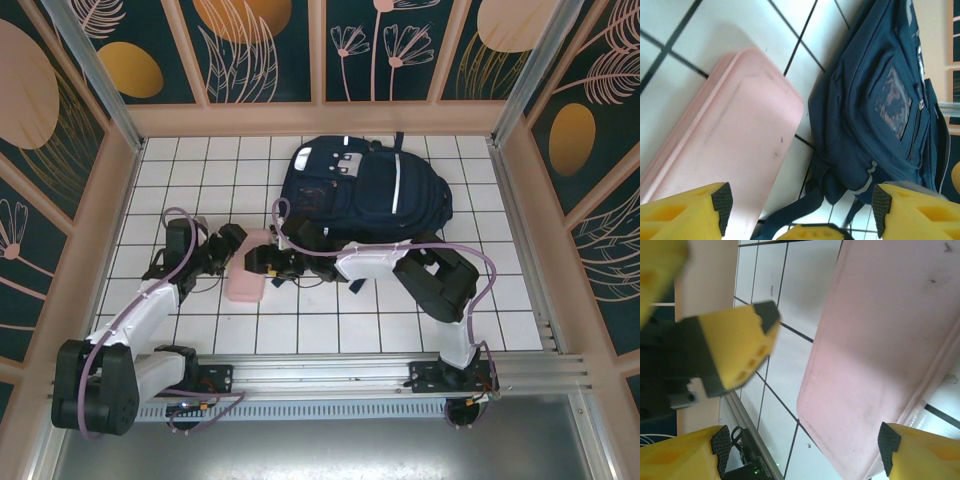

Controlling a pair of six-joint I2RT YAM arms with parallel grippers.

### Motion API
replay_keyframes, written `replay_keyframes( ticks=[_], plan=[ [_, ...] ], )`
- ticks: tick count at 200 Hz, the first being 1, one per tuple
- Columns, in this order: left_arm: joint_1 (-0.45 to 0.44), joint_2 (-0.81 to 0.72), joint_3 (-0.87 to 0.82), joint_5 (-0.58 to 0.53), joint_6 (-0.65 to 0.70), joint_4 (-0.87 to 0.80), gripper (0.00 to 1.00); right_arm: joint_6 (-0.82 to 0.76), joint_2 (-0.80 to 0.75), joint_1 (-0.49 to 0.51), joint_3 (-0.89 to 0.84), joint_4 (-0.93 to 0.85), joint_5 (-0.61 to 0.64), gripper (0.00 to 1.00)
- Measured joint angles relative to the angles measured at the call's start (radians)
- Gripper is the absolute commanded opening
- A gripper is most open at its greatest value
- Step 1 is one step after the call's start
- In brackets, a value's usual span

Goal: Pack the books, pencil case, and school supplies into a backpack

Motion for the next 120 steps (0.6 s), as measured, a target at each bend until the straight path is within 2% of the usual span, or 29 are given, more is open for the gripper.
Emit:
replay_keyframes(
  ticks=[68, 89, 120],
  plan=[
    [0.025, 0.086, 0.008, -0.095, 0.063, -0.075, 0.76, -0.023, 0.008, 0.002, 0.001, -0.085, 0.046, 0.76],
    [0.025, 0.119, -0.006, -0.089, 0.063, -0.055, 0.75, -0.024, 0.038, 0.005, 0.034, -0.116, 0.052, 0.76],
    [0.025, 0.18, -0.042, -0.025, 0.045, 0.015, 0.74, -0.035, 0.088, 0.017, 0.101, -0.161, 0.052, 0.76]
  ],
)
